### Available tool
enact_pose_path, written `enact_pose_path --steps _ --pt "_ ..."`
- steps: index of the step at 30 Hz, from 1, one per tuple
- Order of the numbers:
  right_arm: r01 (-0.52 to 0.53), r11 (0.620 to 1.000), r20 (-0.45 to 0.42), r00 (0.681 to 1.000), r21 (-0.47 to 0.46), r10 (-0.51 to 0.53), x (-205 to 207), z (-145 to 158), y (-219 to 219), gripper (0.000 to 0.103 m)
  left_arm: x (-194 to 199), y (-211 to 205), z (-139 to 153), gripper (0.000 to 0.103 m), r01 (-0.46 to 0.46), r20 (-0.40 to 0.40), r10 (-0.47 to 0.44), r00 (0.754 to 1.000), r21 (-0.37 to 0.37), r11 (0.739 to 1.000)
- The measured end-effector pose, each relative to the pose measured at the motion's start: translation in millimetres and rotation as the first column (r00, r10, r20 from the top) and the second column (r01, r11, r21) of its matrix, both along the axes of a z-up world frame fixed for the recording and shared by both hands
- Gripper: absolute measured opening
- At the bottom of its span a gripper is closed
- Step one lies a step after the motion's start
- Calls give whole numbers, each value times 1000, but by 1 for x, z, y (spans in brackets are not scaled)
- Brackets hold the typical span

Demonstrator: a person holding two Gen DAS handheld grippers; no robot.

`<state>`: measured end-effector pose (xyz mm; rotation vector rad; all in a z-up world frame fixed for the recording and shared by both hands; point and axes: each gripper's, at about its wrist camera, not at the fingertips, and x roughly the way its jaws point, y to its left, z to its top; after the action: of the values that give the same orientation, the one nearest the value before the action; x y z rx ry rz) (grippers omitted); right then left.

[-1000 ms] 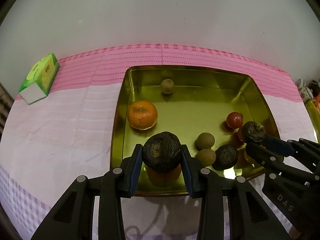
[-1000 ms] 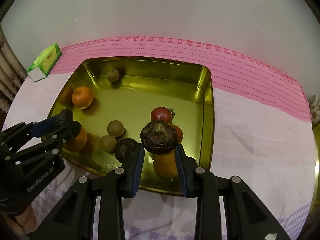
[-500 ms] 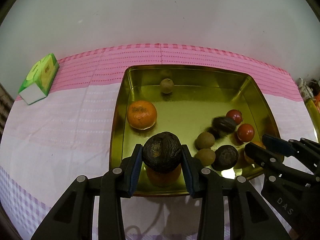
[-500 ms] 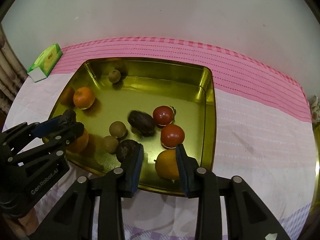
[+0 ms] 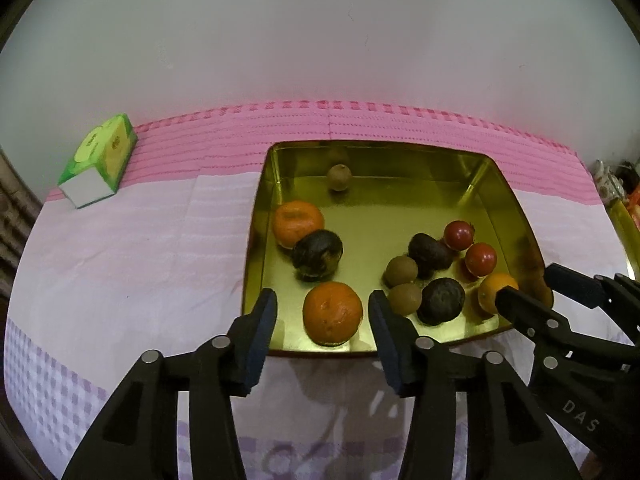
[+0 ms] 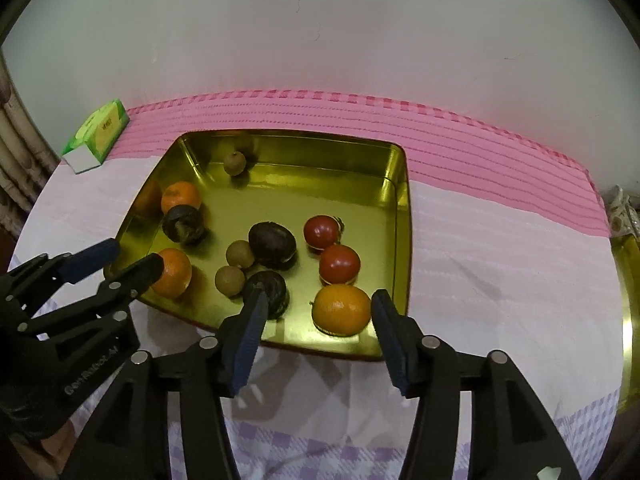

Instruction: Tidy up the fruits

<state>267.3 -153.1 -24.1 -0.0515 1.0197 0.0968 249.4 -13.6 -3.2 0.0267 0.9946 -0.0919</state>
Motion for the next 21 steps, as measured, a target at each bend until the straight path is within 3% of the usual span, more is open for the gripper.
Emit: enact_pose_path --steps 21 --pt "-3 1000 16 1000 -14 3 -58 0 1 61 -56 8 9 51 -52 19 52 998 37 998"
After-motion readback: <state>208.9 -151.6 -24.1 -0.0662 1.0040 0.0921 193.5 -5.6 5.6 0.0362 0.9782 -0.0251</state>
